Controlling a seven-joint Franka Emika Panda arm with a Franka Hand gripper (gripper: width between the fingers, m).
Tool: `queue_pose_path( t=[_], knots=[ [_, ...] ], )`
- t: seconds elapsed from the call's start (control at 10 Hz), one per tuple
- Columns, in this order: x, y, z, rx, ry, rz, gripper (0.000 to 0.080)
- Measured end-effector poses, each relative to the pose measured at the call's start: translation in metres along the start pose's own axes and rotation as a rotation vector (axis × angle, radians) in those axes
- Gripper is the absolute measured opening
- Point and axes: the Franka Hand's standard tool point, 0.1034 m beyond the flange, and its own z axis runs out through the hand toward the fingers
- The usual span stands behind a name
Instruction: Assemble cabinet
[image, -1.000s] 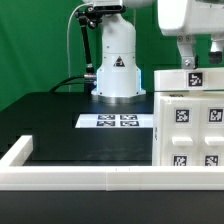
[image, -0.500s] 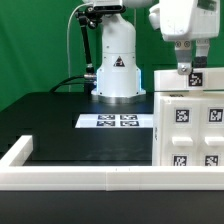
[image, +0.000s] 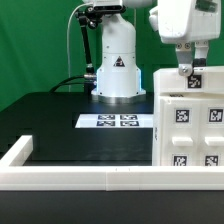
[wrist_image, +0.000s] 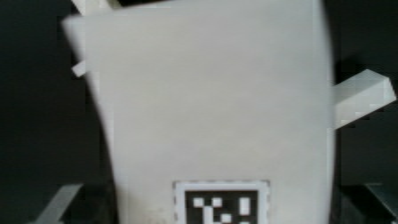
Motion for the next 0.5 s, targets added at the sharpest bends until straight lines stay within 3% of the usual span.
queue_pose_path(
  t=[0.5],
  knots=[
    [-0.0002, 0.0002, 0.0000, 0.000, 0.000, 0.036, 0.0556]
  ],
)
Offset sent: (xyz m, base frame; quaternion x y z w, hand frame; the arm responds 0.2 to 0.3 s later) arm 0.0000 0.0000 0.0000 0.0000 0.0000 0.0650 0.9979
